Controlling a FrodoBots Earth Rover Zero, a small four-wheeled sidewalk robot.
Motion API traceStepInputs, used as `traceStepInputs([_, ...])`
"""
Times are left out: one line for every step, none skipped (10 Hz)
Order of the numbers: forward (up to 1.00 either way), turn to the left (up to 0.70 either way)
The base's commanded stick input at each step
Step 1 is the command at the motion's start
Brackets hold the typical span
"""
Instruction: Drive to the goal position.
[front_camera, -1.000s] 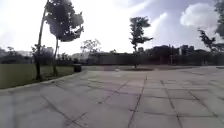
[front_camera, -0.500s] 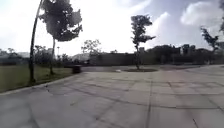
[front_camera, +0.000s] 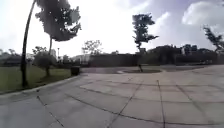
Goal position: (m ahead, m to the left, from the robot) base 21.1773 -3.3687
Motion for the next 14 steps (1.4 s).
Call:
traceStepInputs([0.85,0.00])
traceStepInputs([0.85,0.00])
traceStepInputs([0.85,0.00])
traceStepInputs([0.85,0.00])
traceStepInputs([0.85,0.00])
traceStepInputs([0.85,0.00])
traceStepInputs([0.85,0.00])
traceStepInputs([0.85,0.00])
traceStepInputs([0.85,0.00])
traceStepInputs([0.85,0.00])
traceStepInputs([0.85,0.00])
traceStepInputs([0.85,0.00])
traceStepInputs([0.85,0.00])
traceStepInputs([0.85,0.00])
